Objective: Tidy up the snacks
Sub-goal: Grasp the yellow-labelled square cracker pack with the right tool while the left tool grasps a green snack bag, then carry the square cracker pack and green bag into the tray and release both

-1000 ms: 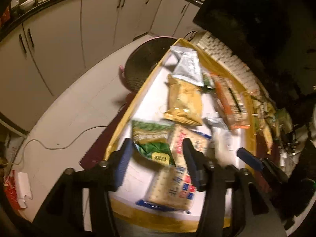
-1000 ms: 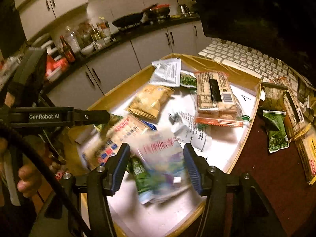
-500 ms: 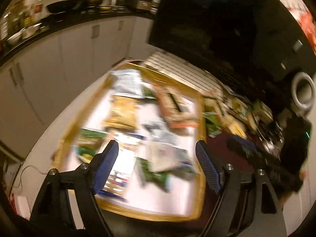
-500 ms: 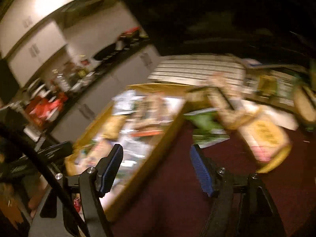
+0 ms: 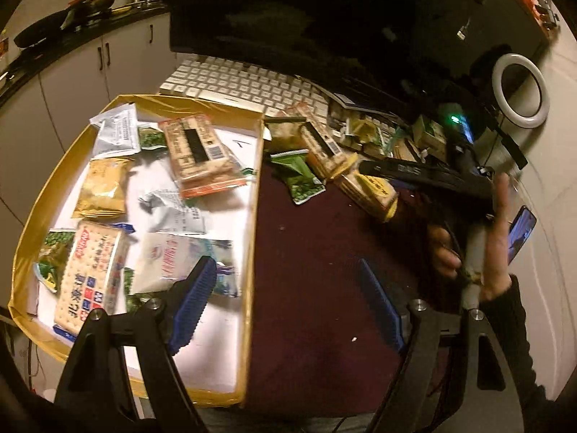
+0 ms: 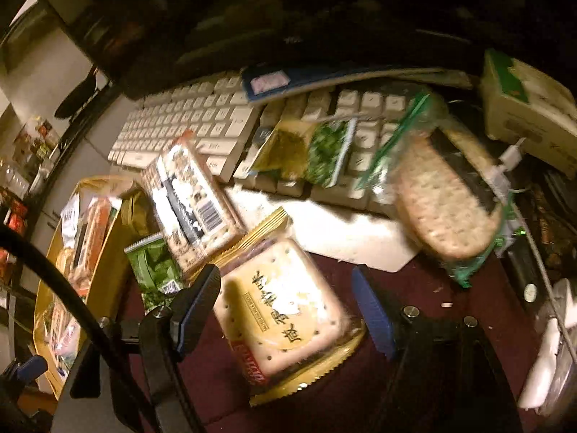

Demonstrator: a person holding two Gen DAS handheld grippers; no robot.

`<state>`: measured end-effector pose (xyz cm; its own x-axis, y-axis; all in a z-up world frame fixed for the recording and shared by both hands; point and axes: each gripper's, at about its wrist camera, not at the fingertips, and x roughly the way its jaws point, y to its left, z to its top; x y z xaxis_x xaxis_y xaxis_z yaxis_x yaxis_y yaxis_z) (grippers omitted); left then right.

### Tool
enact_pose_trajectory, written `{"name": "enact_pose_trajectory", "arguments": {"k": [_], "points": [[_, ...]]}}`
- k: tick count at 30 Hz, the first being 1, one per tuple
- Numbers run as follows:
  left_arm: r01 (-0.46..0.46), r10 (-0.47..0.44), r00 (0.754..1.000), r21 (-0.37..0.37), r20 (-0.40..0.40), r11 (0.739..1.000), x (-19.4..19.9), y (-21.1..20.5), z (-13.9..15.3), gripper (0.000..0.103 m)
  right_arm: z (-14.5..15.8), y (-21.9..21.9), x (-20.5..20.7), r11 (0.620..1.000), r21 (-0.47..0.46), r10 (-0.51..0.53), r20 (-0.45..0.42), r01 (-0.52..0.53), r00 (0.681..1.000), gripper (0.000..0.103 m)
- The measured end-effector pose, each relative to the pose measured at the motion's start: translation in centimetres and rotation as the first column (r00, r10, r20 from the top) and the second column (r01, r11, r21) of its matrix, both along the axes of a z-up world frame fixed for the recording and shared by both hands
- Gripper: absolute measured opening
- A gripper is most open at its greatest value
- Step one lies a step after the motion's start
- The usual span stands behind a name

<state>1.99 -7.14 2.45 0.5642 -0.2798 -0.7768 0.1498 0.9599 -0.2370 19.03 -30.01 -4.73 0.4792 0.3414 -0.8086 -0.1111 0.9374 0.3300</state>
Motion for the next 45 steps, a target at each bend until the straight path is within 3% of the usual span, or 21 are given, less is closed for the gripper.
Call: {"name": "enact_pose_trajectory", "arguments": {"k": [5, 9, 13, 15, 19, 21, 23, 26, 34, 39, 42, 45], "points": [[-0.005, 0.005, 1.000, 0.001, -0.008, 1.000, 0.0, 0.0, -0.3, 0.081, 0.0, 1.7, -3.0, 0.998, -0.038, 0.060, 0.012, -0.059, 0.998, 0.075], [-0.015, 0.015, 1.000, -0.009, -0.014, 1.000, 0.2, 0.1, -0.4, 0.080, -0.4, 3.2, -4.4, 0.984, -0.175, 0.039, 0.035, -0.032, 0.999, 0.075], [-0.007, 0.007, 1.000, -0.004, -0.017, 1.000, 0.5, -0.4, -0.4, 0.081, -0.2, 3.4, -6.3, 0.983, -0.184, 0.008, 0.059, 0.003, 0.998, 0.070], [0.001, -0.001, 1.000, 0.003, -0.021, 1.000, 0.8, -0.9, -0.4, 0.081, 0.0, 2.4, -7.4, 0.985, -0.166, -0.040, 0.067, 0.050, 0.997, 0.069], [0.024, -0.023, 0.999, 0.011, -0.044, 1.000, 2.2, -2.6, -0.6, 0.081, -0.4, -0.5, -7.9, 0.991, -0.038, -0.127, 0.089, 0.131, 0.988, 0.069], [0.040, -0.039, 0.997, 0.024, -0.060, 0.999, 4.1, -3.5, -0.7, 0.081, -0.7, -1.3, -8.1, 0.989, 0.017, -0.147, 0.097, 0.146, 0.984, 0.069], [0.058, -0.049, 0.994, 0.085, -0.100, 0.995, 7.3, -4.6, -1.2, 0.080, -0.7, -1.4, -8.2, 0.988, 0.028, -0.151, 0.107, 0.149, 0.983, 0.069], [0.047, -0.030, 0.989, 0.118, -0.142, 0.992, 11.3, -5.4, -2.2, 0.080, -0.7, -1.3, -8.6, 0.987, 0.038, -0.157, 0.109, 0.154, 0.982, 0.069], [-0.059, 0.093, 0.972, 0.158, -0.215, 0.986, 18.0, -6.9, -5.4, 0.056, -0.8, -2.1, -8.0, 0.985, 0.062, -0.166, 0.103, 0.161, 0.981, 0.069], [-0.077, 0.109, 0.971, 0.151, -0.212, 0.986, 18.1, -6.5, -6.1, 0.037, -0.9, -2.2, -8.1, 0.984, 0.065, -0.170, 0.101, 0.164, 0.980, 0.069], [-0.072, 0.105, 0.972, 0.158, -0.208, 0.985, 17.8, -6.3, -6.2, 0.030, -0.8, -2.1, -8.2, 0.985, 0.056, -0.168, 0.103, 0.163, 0.980, 0.069], [-0.057, 0.087, 0.974, 0.147, -0.209, 0.987, 16.5, -6.4, -6.2, 0.030, -0.8, -1.9, -8.3, 0.985, 0.048, -0.168, 0.108, 0.163, 0.980, 0.069]]}}
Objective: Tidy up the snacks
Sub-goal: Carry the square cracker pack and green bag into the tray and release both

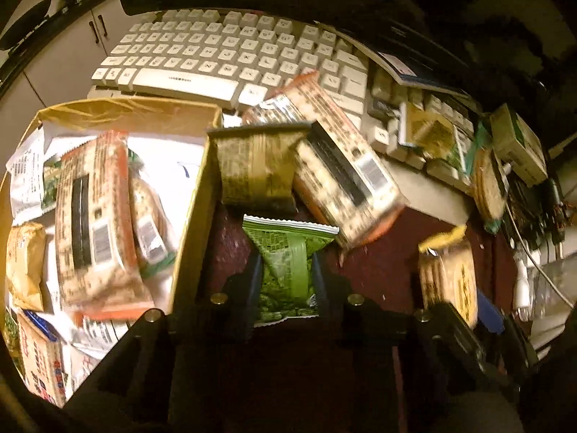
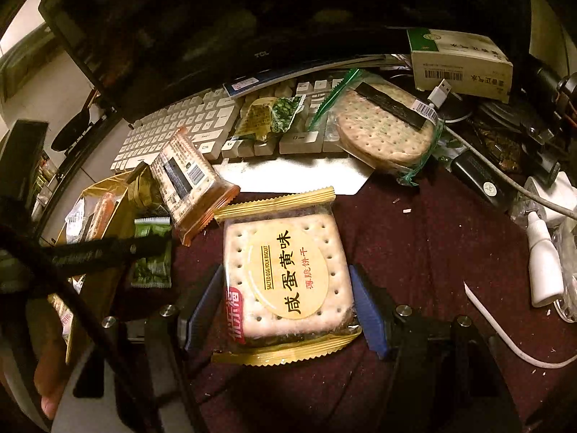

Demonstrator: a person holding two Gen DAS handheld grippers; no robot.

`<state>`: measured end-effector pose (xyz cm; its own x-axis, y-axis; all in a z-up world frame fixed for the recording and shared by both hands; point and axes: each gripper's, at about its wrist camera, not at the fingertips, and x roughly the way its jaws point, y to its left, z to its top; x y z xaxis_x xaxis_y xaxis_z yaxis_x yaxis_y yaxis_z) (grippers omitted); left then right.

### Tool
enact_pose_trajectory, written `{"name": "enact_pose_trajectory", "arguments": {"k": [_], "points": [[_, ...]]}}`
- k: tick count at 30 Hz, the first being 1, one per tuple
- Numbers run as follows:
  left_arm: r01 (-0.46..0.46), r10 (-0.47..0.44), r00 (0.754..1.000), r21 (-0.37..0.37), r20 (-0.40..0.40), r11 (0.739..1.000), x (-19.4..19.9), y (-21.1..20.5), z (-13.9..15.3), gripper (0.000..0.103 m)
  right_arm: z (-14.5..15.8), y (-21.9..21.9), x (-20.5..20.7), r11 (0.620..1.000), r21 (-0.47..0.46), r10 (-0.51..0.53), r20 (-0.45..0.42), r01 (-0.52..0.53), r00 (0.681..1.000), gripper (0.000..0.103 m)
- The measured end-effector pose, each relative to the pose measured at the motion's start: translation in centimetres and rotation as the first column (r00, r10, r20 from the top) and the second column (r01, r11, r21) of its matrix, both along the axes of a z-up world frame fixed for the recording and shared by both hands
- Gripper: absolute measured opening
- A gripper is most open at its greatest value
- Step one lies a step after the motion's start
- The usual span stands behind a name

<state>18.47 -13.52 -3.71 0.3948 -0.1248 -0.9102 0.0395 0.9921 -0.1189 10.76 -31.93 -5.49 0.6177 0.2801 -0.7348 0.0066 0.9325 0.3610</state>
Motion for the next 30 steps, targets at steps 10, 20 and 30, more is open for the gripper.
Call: {"name": "enact_pose_trajectory", "arguments": {"k": [10, 20, 30], "points": [[0.080, -0.084, 0.996, 0.110, 0.029, 0.991, -4.2, -2.1, -1.3, 0.046, -0.1, 0.7, 0.3, 0.999, -0.047, 0.007, 0.007, -0.006, 1.000, 0.070], [0.070, -0.073, 0.996, 0.057, 0.044, 0.996, -4.8, -1.3, -1.1, 0.031, -0.2, 0.7, 0.4, 0.998, -0.055, 0.005, 0.017, -0.004, 1.000, 0.069], [0.082, -0.070, 0.992, -0.121, 0.105, 0.989, -10.9, 2.6, 2.8, 0.030, 1.6, 0.8, -1.0, 0.998, 0.033, 0.056, 0.142, -0.061, 0.988, 0.069]]}}
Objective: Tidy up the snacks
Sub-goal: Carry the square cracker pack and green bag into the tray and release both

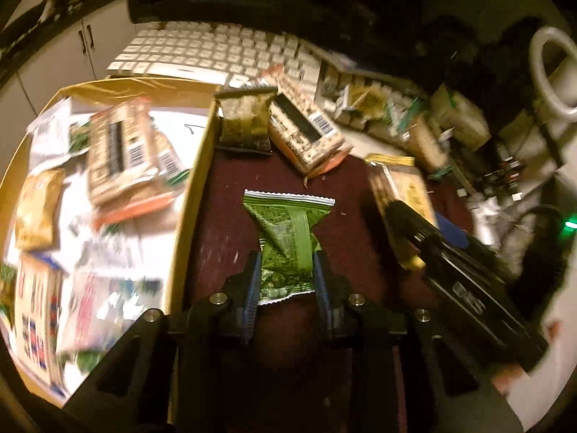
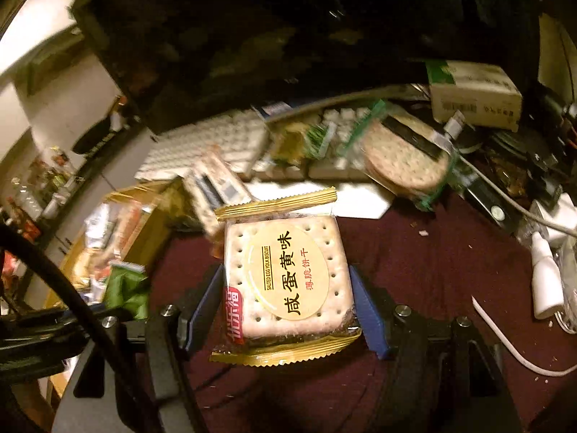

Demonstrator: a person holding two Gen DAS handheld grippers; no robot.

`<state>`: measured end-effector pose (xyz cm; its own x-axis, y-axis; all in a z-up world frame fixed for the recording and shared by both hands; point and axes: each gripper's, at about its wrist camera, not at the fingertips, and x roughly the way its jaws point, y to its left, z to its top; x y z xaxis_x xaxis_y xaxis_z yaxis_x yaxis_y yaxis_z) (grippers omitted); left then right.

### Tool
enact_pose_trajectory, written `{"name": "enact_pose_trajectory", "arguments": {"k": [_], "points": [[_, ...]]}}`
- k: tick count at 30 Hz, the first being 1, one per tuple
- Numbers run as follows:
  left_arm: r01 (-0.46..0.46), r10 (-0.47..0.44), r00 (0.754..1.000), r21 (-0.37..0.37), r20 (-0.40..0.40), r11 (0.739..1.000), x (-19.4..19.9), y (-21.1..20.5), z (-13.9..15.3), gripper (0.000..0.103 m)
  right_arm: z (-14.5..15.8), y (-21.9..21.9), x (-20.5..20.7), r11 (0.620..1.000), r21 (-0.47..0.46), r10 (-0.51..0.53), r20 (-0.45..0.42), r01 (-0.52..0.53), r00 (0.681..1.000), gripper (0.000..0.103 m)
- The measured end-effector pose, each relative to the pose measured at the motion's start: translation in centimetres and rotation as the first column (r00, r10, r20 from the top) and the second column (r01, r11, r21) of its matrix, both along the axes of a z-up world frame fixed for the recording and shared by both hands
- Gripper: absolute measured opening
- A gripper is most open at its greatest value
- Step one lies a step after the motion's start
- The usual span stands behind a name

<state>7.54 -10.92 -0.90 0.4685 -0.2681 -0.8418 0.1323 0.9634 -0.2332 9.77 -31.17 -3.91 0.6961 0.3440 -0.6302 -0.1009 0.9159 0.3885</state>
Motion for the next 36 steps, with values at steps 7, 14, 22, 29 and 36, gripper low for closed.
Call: {"name": "enact_pose_trajectory", "arguments": {"k": [7, 14, 22, 29, 36], "points": [[-0.093, 0.102, 0.992, -0.109, 0.076, 0.990, -3.9, 6.7, 4.2, 0.030, 1.3, 3.2, -0.3, 0.993, 0.000, 0.117, 0.023, -0.117, 0.993, 0.069], [-0.299, 0.301, 0.951, -0.046, 0.071, 0.953, -4.5, 16.5, 4.4, 0.030, 5.2, 10.8, -0.9, 0.958, 0.033, 0.281, 0.077, -0.284, 0.957, 0.069], [-0.347, 0.349, 0.936, -0.066, 0.035, 0.936, -4.4, 20.6, 3.0, 0.030, 6.0, 21.7, 2.4, 0.884, 0.046, 0.466, 0.001, -0.466, 0.885, 0.069], [-0.329, 0.329, 0.944, -0.040, -0.002, 0.943, -2.8, 20.9, 1.2, 0.030, 3.7, 26.5, 5.7, 0.880, 0.040, 0.474, -0.120, -0.473, 0.872, 0.069], [-0.303, 0.302, 0.953, -0.013, -0.011, 0.953, -1.4, 20.9, 0.9, 0.031, 2.9, 26.3, 5.9, 0.902, 0.036, 0.431, -0.153, -0.430, 0.890, 0.070]]}}
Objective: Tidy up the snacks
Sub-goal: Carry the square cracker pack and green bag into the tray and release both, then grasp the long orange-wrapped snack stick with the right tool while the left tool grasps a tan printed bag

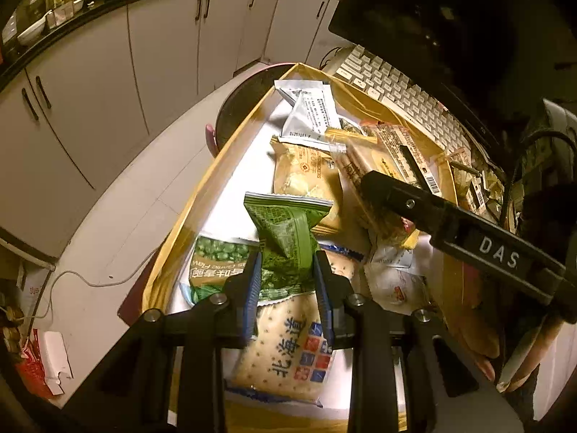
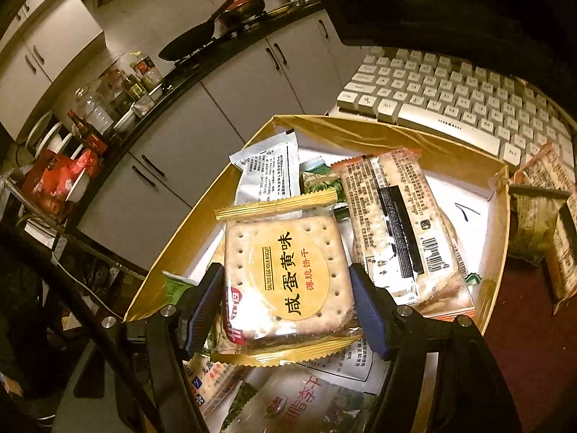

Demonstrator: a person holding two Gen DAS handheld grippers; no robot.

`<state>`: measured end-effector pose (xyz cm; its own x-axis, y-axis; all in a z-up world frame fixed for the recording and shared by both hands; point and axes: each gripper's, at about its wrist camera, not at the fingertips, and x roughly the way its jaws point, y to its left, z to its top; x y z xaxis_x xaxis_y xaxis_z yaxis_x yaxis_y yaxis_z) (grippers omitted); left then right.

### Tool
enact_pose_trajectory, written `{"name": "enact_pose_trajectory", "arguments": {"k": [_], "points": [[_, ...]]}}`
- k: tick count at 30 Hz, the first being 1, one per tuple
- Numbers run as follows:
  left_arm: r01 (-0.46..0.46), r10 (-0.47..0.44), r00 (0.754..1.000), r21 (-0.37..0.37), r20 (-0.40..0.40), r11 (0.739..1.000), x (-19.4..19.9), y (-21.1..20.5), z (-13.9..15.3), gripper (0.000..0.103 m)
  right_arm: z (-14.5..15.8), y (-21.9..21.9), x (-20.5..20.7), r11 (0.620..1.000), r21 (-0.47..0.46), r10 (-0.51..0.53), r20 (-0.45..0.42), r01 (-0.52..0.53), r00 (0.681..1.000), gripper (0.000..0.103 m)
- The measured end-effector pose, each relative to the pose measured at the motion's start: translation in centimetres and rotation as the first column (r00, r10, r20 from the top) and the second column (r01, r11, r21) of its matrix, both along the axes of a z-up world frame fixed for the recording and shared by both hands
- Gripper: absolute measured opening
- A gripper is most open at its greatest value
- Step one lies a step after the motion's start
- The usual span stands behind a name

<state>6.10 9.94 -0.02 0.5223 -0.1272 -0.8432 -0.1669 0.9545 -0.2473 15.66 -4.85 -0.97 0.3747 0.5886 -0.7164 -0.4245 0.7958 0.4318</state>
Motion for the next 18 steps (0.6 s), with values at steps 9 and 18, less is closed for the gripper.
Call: {"name": "enact_pose_trajectory", "arguments": {"k": [9, 18], "points": [[-0.021, 0.020, 0.996, 0.009, 0.089, 1.000, -1.2, -0.3, 1.1, 0.068, 2.4, -4.2, -1.7, 0.986, 0.169, -0.014, 0.062, 0.003, 0.998, 0.078], [0.066, -0.072, 0.974, 0.037, 0.216, 0.997, -2.7, -4.7, 4.0, 0.075, 2.1, -14.2, -2.2, 0.983, 0.134, -0.144, 0.111, 0.129, 0.983, 0.078]]}}
